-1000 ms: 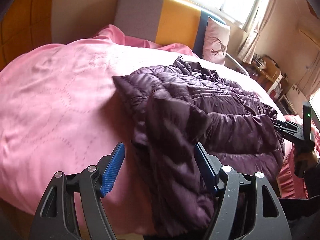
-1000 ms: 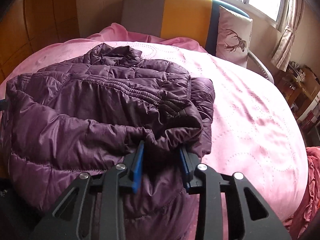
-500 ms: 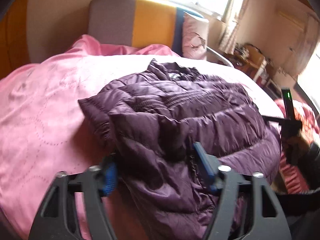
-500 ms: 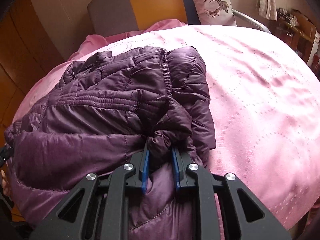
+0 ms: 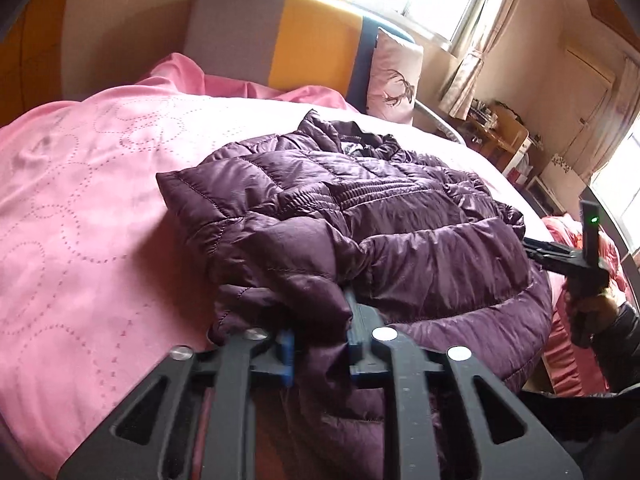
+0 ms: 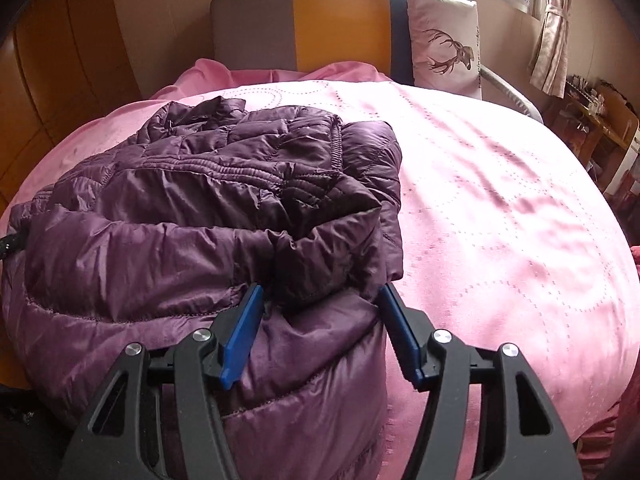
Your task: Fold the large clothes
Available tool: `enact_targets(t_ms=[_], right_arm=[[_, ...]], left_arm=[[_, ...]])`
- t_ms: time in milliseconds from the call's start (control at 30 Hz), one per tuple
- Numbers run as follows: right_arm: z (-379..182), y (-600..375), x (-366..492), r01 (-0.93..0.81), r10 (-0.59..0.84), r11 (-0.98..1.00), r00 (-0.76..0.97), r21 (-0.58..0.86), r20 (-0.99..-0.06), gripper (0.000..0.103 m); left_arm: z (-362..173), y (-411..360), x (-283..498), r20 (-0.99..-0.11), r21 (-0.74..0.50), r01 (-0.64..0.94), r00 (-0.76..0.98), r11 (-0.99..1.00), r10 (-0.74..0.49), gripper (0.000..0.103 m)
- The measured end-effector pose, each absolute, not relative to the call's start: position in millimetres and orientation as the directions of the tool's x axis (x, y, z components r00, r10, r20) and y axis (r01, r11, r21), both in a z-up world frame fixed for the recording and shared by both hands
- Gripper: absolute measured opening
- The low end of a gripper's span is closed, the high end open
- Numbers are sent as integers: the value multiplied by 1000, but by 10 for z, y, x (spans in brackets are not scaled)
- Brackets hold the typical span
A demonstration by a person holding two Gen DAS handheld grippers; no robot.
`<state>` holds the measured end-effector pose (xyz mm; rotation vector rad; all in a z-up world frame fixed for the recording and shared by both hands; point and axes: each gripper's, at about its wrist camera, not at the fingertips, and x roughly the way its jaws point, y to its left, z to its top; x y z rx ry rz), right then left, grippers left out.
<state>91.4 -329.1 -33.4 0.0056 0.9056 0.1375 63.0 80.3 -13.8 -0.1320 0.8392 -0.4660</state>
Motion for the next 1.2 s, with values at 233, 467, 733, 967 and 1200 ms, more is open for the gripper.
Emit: enact_targets(t_ms=[233, 467, 733, 967, 1200], right_arm=[[-346, -3217, 865, -144, 157, 986, 579, 90, -800, 12], [307, -3227, 528, -176, 215, 976, 646, 131, -732, 8], [862, -3251, 705, -194, 289, 957, 716, 216, -636, 8], [919, -3230, 1429, -138, 272, 957, 737, 256, -619, 8], [746, -3219, 2153, -63, 207, 970, 726, 236, -656, 8]], left_arm=[[-66, 871, 440, -660, -305, 319, 608, 897, -441, 6], [239, 947, 229, -603, -320, 317, 659, 893, -450, 3], [624, 1062, 411, -527, -347, 335, 703, 876, -478, 3], [696, 1032, 1138, -544, -315, 291, 725, 903, -423, 2], [540, 988, 2006, -606, -295, 218, 710, 930, -359, 2]])
